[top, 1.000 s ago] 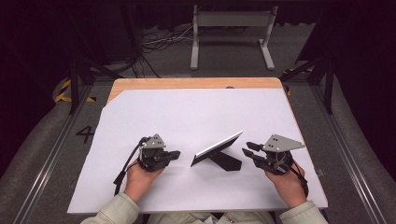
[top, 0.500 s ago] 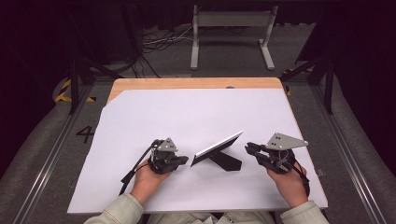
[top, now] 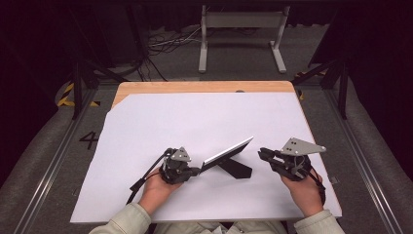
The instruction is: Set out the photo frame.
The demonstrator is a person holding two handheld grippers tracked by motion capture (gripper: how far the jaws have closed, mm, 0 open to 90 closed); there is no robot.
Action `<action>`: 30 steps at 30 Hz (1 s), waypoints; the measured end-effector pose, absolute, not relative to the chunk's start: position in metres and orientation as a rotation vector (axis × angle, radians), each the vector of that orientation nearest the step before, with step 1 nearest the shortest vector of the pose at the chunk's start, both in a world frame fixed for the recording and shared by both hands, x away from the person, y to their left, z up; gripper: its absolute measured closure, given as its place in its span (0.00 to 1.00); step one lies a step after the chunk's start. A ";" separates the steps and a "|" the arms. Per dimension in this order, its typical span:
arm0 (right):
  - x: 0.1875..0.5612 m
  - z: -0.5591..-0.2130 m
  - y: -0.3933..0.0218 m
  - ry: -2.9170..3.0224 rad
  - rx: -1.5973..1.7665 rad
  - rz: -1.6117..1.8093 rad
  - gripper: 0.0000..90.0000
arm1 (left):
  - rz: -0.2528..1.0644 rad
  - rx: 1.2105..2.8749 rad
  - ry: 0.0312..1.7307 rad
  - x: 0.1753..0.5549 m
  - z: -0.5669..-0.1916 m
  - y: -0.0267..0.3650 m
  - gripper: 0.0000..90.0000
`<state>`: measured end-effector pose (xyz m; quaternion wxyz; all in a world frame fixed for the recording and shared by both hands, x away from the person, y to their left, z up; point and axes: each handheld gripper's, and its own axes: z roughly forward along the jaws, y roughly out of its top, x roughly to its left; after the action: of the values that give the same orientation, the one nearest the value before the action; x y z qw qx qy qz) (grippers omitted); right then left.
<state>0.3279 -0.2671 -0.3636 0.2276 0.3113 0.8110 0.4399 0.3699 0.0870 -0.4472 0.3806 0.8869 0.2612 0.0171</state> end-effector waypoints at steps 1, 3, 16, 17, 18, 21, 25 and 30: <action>0.328 -0.363 -0.267 2.233 0.855 1.212 0.90 | 0.040 2.269 0.663 0.369 -0.448 0.086 1.00; 0.328 -0.363 -0.268 2.235 0.858 1.211 0.90 | 0.030 2.281 0.646 0.367 -0.449 0.084 1.00; 0.326 -0.355 -0.275 2.214 0.866 1.221 0.93 | -0.058 2.288 0.582 0.355 -0.449 0.069 1.00; 0.325 -0.354 -0.275 2.212 0.874 1.225 0.94 | -0.070 2.295 0.571 0.353 -0.449 0.066 1.00; 0.325 -0.353 -0.276 2.213 0.872 1.231 0.94 | -0.072 2.293 0.565 0.352 -0.449 0.064 1.00; 0.325 -0.351 -0.279 2.215 0.878 1.255 0.98 | -0.077 2.300 0.548 0.349 -0.449 0.058 1.00; 0.325 -0.350 -0.283 2.210 0.886 1.256 1.00 | -0.074 2.309 0.527 0.346 -0.448 0.052 1.00; 0.325 -0.350 -0.285 2.196 0.892 1.229 1.00 | -0.076 2.312 0.514 0.346 -0.448 0.045 1.00</action>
<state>0.3247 -0.2848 -0.3495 0.2338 0.3250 0.7996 0.4476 0.3456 0.0455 -0.4483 0.3766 0.9039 0.2009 -0.0299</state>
